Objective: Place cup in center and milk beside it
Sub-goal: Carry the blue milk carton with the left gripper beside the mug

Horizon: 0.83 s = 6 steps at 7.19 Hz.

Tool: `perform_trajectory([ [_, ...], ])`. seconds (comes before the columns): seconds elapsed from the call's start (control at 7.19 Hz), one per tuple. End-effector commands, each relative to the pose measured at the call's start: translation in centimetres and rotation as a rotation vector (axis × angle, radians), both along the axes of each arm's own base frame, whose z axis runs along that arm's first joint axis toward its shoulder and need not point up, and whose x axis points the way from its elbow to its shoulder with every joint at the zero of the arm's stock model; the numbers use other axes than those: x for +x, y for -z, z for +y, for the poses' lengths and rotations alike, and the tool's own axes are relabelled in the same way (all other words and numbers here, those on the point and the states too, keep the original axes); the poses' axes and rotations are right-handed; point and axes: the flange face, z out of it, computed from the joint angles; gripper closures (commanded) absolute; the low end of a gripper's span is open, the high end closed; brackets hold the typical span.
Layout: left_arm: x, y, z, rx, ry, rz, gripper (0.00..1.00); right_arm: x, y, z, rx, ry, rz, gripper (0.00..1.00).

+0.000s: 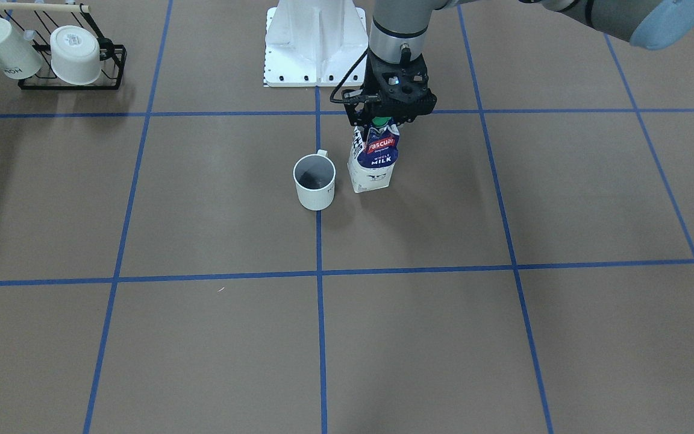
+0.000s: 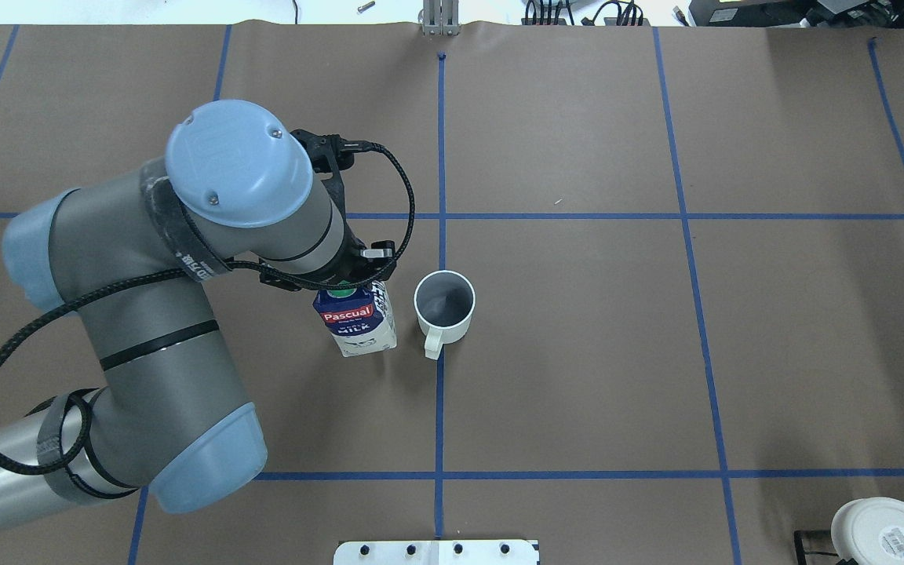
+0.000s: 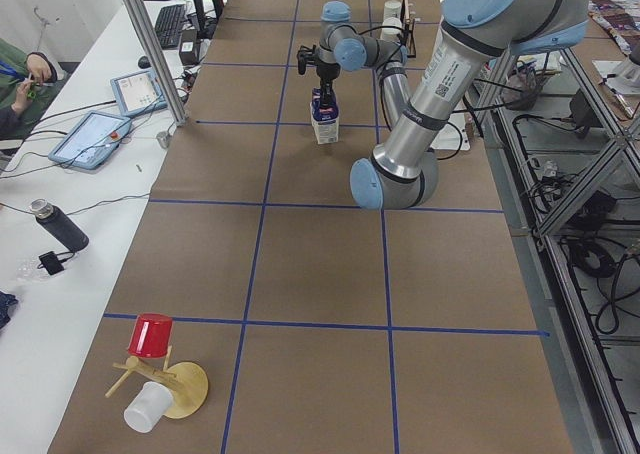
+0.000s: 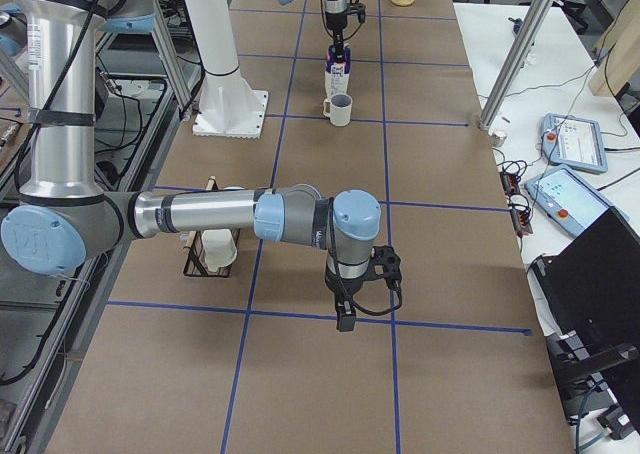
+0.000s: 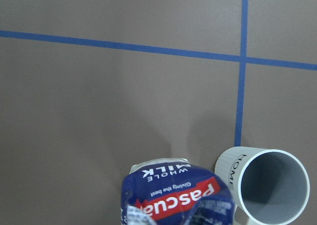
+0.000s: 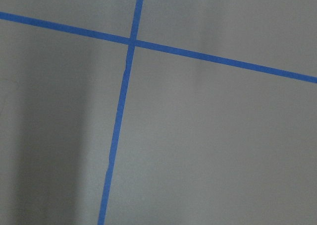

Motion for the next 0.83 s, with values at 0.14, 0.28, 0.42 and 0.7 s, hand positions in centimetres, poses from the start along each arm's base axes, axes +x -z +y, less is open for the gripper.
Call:
perform_trajectory([
  [0.14,2.7,0.4,-1.5,0.005,-0.002,0.009,1.00,0.0,0.0,0.0,0.000,0.000,0.000,0.00],
  [0.28,3.5,-0.2,-1.9,0.009,-0.002,0.016,1.00,0.0,0.0,0.0,0.000,0.000,0.000,0.00],
  [0.42,3.6,-0.4,-2.0,0.011,-0.002,0.020,0.92,0.0,0.0,0.0,0.000,0.000,0.000,0.00],
  [0.7,3.5,-0.5,-2.0,0.018,0.000,0.017,0.02,0.0,0.0,0.0,-0.001,-0.001,0.000,0.00],
])
